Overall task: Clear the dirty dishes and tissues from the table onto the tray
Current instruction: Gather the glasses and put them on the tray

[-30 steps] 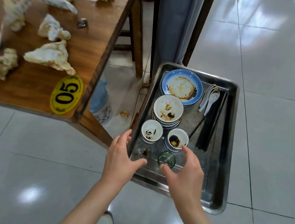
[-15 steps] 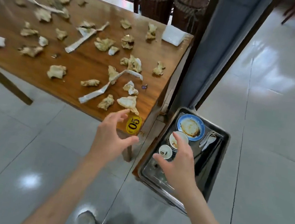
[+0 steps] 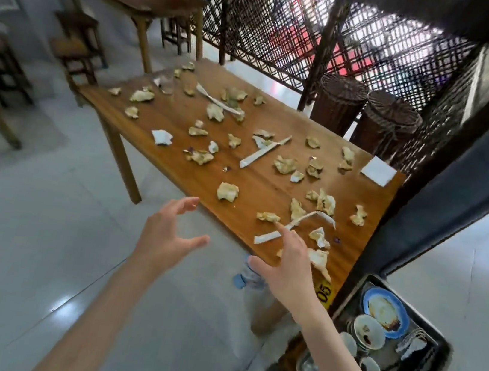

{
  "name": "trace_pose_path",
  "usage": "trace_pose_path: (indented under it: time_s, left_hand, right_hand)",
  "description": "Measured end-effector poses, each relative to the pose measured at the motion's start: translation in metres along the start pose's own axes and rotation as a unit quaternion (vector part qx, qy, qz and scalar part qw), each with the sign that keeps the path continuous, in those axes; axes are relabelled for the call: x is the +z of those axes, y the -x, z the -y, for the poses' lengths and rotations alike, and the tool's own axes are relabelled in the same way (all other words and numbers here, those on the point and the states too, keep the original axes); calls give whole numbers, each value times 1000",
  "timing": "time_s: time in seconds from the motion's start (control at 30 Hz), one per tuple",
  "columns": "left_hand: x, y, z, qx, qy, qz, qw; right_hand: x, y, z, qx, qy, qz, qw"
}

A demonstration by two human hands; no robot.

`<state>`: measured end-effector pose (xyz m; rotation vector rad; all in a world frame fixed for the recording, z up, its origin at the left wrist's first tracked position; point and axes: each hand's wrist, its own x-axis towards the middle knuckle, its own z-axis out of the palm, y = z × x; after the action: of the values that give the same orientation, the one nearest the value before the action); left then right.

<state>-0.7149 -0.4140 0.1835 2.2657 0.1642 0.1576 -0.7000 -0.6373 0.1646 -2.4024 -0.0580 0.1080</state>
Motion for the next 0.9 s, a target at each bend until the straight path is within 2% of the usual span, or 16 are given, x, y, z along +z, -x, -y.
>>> trace_pose_path:
  time_s: [0.23, 0.47, 0.9]
  left_hand:
    - [-61, -93, 52, -5, -9, -21, 1000]
    - [-95, -214, 94, 13, -30, -45, 998]
    - [-126, -508, 181, -6, -65, -39, 997]
  right_hand:
    - [44, -81, 78, -27, -21, 5, 999]
    - [86, -207, 126, -29, -9, -2, 1000]
    - [163, -472, 184, -9, 28, -10, 1000]
